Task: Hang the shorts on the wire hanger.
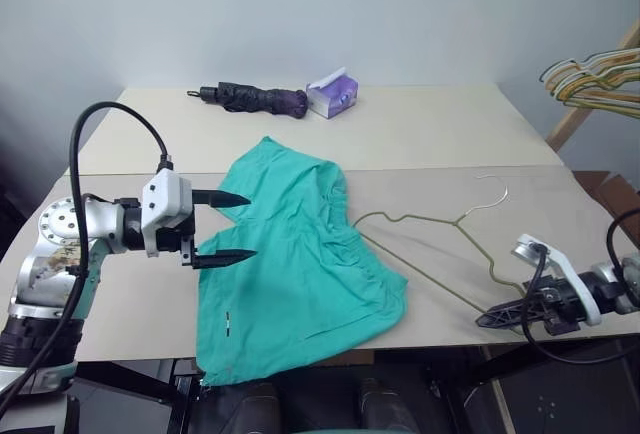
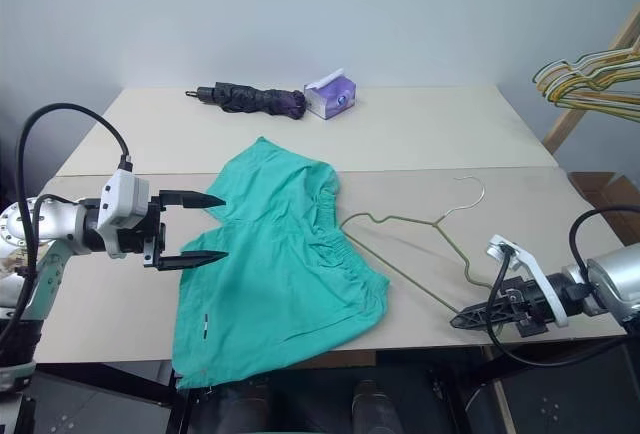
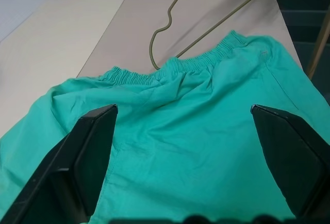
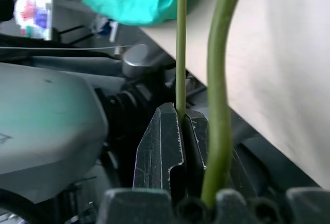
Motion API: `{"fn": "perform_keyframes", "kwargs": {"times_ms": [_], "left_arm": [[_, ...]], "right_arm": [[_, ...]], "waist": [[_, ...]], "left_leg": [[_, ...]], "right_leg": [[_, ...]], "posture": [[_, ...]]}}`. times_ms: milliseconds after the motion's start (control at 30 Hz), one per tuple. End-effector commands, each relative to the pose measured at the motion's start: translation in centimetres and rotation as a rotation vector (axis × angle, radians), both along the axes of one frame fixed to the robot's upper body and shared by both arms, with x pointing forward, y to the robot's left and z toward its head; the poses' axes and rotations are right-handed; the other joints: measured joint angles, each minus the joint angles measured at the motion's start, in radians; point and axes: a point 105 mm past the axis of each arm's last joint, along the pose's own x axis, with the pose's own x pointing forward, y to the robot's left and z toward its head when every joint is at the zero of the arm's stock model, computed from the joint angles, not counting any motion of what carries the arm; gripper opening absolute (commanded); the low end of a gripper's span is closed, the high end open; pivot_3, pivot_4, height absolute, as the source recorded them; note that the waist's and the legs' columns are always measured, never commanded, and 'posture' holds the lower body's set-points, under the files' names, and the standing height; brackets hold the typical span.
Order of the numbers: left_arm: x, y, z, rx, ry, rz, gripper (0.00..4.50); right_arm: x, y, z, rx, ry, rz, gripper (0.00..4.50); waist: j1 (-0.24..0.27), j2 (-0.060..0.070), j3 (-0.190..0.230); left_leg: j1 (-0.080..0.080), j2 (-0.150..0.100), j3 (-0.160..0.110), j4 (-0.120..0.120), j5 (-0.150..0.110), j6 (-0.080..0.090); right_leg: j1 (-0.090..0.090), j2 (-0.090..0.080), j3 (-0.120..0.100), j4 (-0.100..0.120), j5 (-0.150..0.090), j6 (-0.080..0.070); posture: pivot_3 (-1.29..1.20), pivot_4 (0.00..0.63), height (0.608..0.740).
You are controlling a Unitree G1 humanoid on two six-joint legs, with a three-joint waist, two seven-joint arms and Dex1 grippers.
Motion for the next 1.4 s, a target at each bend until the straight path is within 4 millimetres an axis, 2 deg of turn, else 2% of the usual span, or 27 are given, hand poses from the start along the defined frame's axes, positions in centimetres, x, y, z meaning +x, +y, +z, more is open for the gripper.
{"fn": "perform_keyframes", "kwargs": {"times_ms": [33, 200, 267, 500, 633, 900, 1000, 1400], "left_arm": [[0.1, -0.1, 0.9, 0.002, -0.050, -0.012, 4.48], [0.4, -0.3, 0.8, 0.002, -0.052, -0.012, 4.48], [0.4, -0.3, 0.7, 0.001, -0.053, -0.014, 4.48], [0.7, -0.6, 0.7, -0.003, -0.057, -0.023, 4.48], [0.8, -0.7, 0.8, -0.004, -0.057, -0.028, 4.48], [0.6, -0.5, 1.2, -0.016, -0.056, -0.031, 4.48], [0.5, -0.4, 1.4, -0.024, -0.052, -0.034, 4.48], [0.4, -0.6, 2.0, -0.077, -0.041, -0.029, 4.48]], "right_arm": [[0.4, 1.1, 2.5, 0.122, -0.027, 0.026, 0.00], [-0.2, 1.6, 3.5, 0.151, -0.034, 0.060, 0.00], [-0.3, 1.6, 3.1, 0.114, -0.037, 0.075, 0.00], [2.1, 0.6, 2.3, 0.060, -0.096, -0.044, 0.00], [3.0, 0.1, 1.0, 0.025, -0.103, -0.099, 0.00], [3.7, -0.4, -0.6, 0.003, -0.088, -0.164, 0.00], [4.1, -0.7, -0.4, 0.017, -0.095, -0.193, 0.00], [3.6, 0.9, -0.4, 0.057, -0.067, -0.109, 0.00]], "waist": [[0.001, 0.000, 0.001], [0.008, 0.002, 0.004], [0.013, 0.003, 0.005], [0.015, 0.003, 0.006], [0.016, 0.004, 0.007], [0.016, 0.005, 0.008], [0.016, 0.005, 0.008], [0.015, 0.005, 0.008]], "left_leg": [[0.000, 0.000, 0.000, 0.000, 0.000, 0.000], [0.000, 0.000, 0.000, 0.000, 0.000, 0.000], [0.000, 0.000, 0.000, 0.000, 0.000, 0.000], [0.000, 0.000, 0.000, 0.000, 0.000, 0.000], [0.000, 0.001, 0.000, 0.000, -0.001, 0.000], [-0.001, 0.000, 0.000, 0.000, -0.001, 0.000], [-0.001, 0.000, 0.000, 0.000, -0.001, 0.000], [0.000, 0.001, 0.000, 0.000, -0.001, 0.000]], "right_leg": [[0.000, 0.000, 0.000, 0.000, 0.000, 0.000], [0.000, 0.000, 0.000, 0.000, -0.001, -0.001], [0.000, 0.000, 0.000, 0.000, -0.001, -0.001], [-0.001, 0.000, 0.000, 0.000, -0.001, -0.002], [-0.001, 0.001, -0.001, 0.000, -0.001, -0.002], [-0.001, 0.001, -0.001, 0.001, -0.001, -0.002], [-0.001, 0.001, -0.001, 0.001, -0.001, -0.002], [-0.001, 0.001, -0.001, 0.001, -0.001, -0.002]], "posture": [[0.06, 0.078, 0.740], [0.05, 0.089, 0.740], [0.05, 0.090, 0.740], [0.04, 0.091, 0.740], [0.04, 0.090, 0.740], [0.06, 0.086, 0.740], [0.06, 0.088, 0.740], [0.07, 0.079, 0.740]]}}
